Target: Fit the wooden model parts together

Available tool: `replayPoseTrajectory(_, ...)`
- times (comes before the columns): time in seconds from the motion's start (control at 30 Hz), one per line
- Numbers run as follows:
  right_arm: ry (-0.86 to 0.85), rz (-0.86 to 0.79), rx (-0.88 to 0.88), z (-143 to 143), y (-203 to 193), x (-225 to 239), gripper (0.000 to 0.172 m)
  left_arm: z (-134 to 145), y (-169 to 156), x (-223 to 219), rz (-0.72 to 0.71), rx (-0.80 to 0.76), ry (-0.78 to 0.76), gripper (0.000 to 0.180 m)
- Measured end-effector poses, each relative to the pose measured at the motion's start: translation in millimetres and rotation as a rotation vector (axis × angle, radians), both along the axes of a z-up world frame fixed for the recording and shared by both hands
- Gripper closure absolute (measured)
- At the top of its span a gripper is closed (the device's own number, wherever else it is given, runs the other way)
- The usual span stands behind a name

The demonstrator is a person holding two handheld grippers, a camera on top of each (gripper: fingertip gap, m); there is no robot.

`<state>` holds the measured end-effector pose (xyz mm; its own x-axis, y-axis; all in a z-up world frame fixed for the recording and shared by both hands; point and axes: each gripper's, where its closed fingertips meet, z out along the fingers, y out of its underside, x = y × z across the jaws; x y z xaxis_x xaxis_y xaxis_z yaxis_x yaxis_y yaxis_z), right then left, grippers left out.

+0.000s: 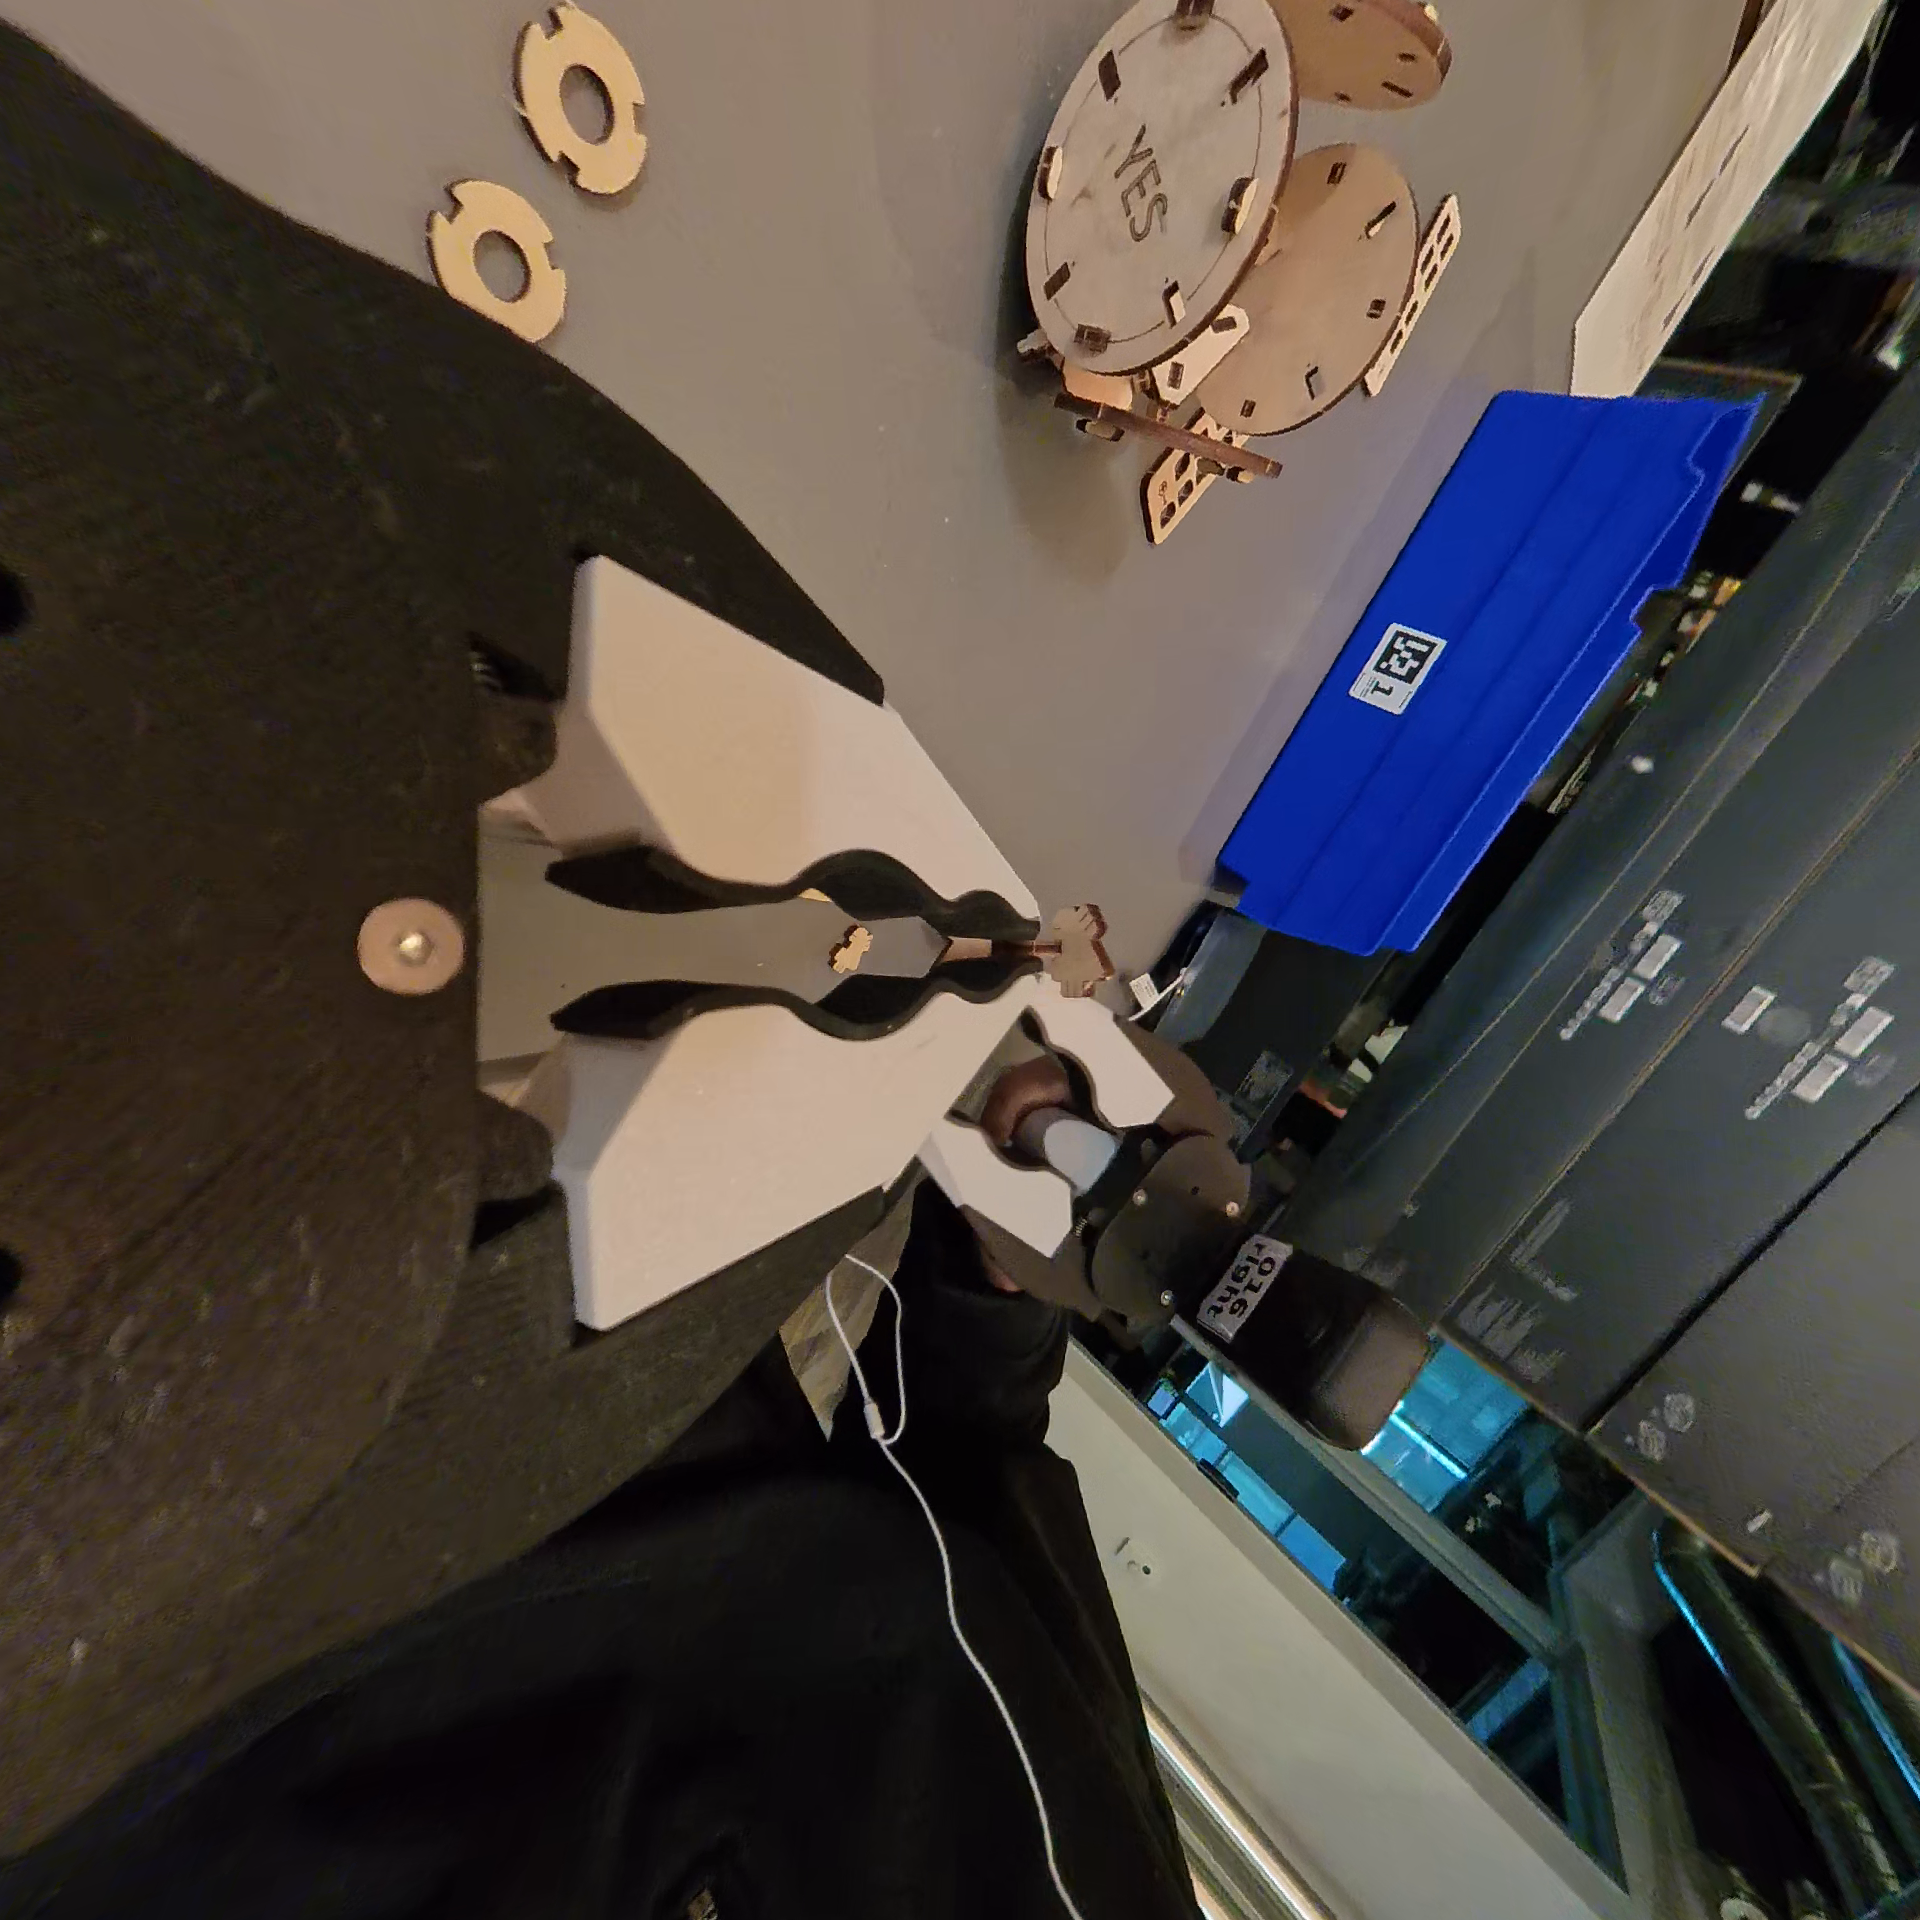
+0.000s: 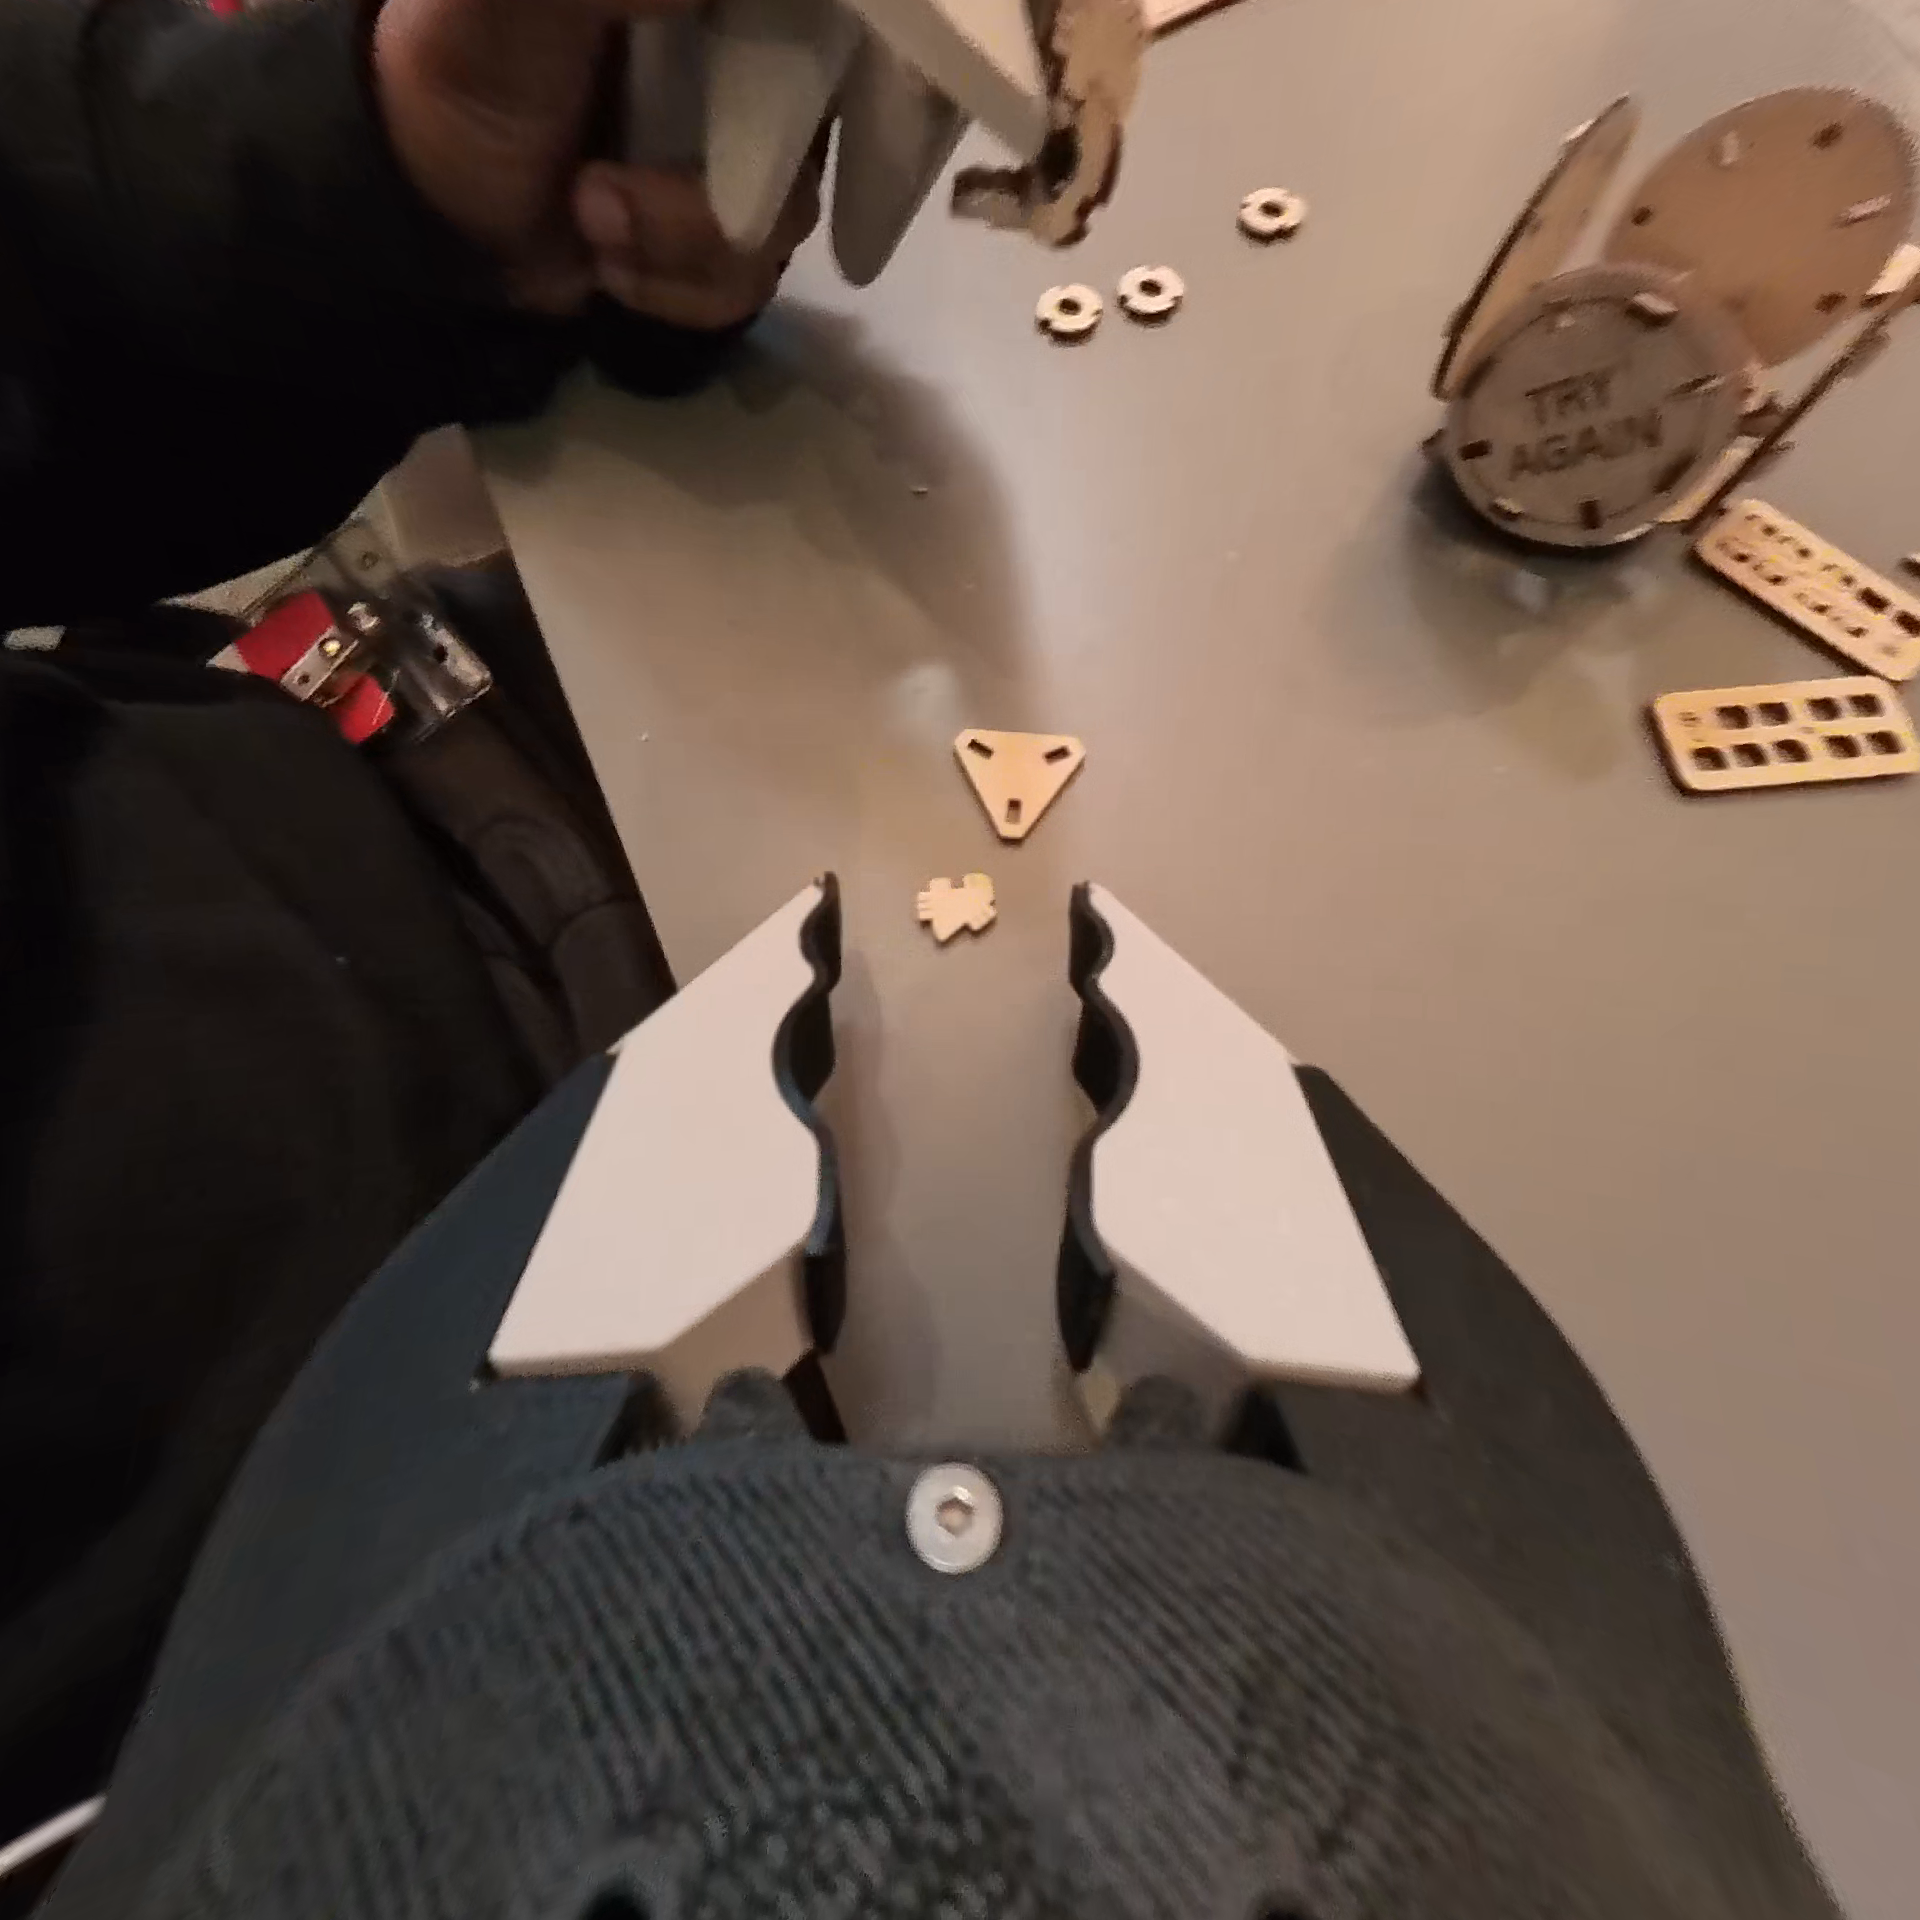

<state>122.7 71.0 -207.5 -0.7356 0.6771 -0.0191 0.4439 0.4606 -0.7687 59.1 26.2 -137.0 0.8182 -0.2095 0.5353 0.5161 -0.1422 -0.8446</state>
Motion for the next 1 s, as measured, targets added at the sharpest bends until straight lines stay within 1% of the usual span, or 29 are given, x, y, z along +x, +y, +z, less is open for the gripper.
replayPoseTrajectory(0.13, 0.013, 0.098, 0.05, -10, 2, 1, 0.122, 0, 0, 0, -0.002, -0.001, 0.001, 0.18)
replayPoseTrajectory(0.23, -0.01, 0.222, 0.041, -12, 1, 0, 0.126, 0, 0, 0, -0.001, -0.001, 0.0, 0.18)
replayPoseTrajectory(0.33, -0.053, 0.335, -0.033, -9, -4, -1, 0.131, 0, 0, 0, 0.001, 0.0, -0.004, 0.18)
replayPoseTrajectory(0.4, -0.081, 0.383, -0.064, -8, -6, -1, 0.134, 0, 0, -1, 0.002, 0.002, -0.007, 0.18)
replayPoseTrajectory(0.5, -0.082, 0.425, -0.041, -15, -7, 1, 0.136, 1, 0, -1, 0.002, 0.005, -0.008, 0.18)
replayPoseTrajectory(0.6, -0.053, 0.448, -0.007, -19, -8, 3, 0.14, 0, 0, 0, -0.001, 0.003, -0.005, 0.18)
replayPoseTrajectory(0.73, -0.013, 0.437, 0.022, -20, -8, 0, 0.147, 0, 0, 0, -0.004, -0.001, -0.005, 0.18)
replayPoseTrajectory(0.87, 0.002, 0.428, 0.033, -20, -9, -1, 0.147, 0, 0, 0, -0.004, -0.001, -0.006, 0.18)
replayPoseTrajectory(0.93, 0.002, 0.403, 0.034, -20, -9, -3, 0.141, 0, 0, 0, -0.003, 0.0, -0.005, 0.18)
replayPoseTrajectory(1.0, -0.003, 0.362, 0.036, -20, -9, -4, 0.143, 0, 0, 0, -0.001, 0.001, -0.005, 0.18)
